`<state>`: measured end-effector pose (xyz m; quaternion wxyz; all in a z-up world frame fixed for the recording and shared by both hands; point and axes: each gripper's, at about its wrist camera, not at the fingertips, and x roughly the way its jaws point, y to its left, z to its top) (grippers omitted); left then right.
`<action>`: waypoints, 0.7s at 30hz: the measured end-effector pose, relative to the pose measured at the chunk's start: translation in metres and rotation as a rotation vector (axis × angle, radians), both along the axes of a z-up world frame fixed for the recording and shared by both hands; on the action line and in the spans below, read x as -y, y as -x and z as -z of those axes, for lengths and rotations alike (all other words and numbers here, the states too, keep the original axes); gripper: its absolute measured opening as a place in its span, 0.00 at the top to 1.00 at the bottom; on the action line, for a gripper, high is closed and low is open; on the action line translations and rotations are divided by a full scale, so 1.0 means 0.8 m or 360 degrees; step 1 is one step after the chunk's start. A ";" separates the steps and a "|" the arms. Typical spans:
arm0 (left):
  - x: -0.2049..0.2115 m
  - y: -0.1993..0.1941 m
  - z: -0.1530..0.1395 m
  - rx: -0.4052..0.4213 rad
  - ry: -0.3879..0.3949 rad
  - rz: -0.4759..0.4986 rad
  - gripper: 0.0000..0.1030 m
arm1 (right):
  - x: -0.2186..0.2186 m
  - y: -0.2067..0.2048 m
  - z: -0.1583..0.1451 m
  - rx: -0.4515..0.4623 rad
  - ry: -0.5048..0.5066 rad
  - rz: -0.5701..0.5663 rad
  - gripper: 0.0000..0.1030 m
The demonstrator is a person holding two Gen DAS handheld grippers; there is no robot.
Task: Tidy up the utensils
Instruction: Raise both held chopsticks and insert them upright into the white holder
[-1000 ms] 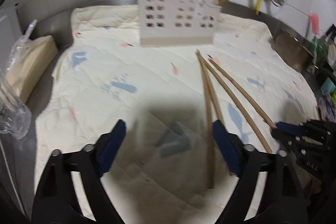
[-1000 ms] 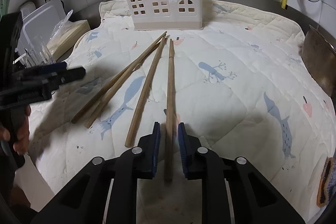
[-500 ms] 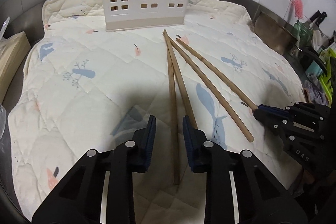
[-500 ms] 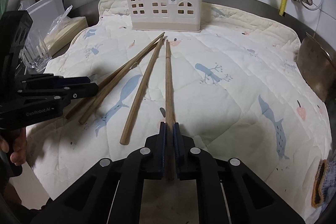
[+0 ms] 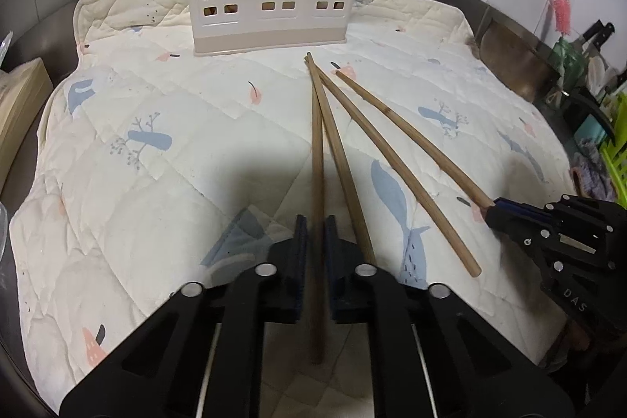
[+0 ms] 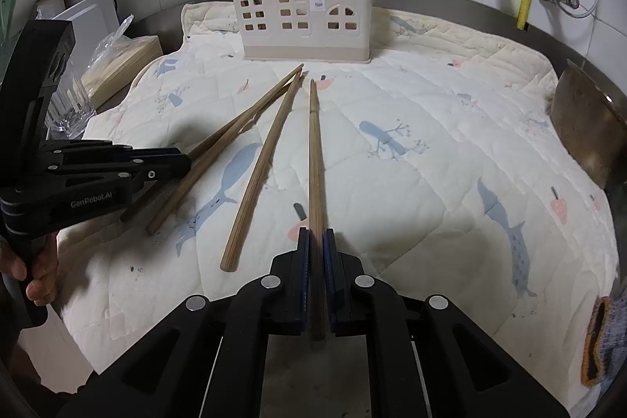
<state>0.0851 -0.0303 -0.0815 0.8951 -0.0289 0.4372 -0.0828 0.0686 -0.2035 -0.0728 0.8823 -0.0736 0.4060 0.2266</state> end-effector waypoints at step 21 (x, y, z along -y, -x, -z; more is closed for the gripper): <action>-0.004 0.009 -0.010 0.0003 0.0021 0.0034 0.82 | 0.017 0.000 -0.075 0.0208 -0.0110 0.0016 0.93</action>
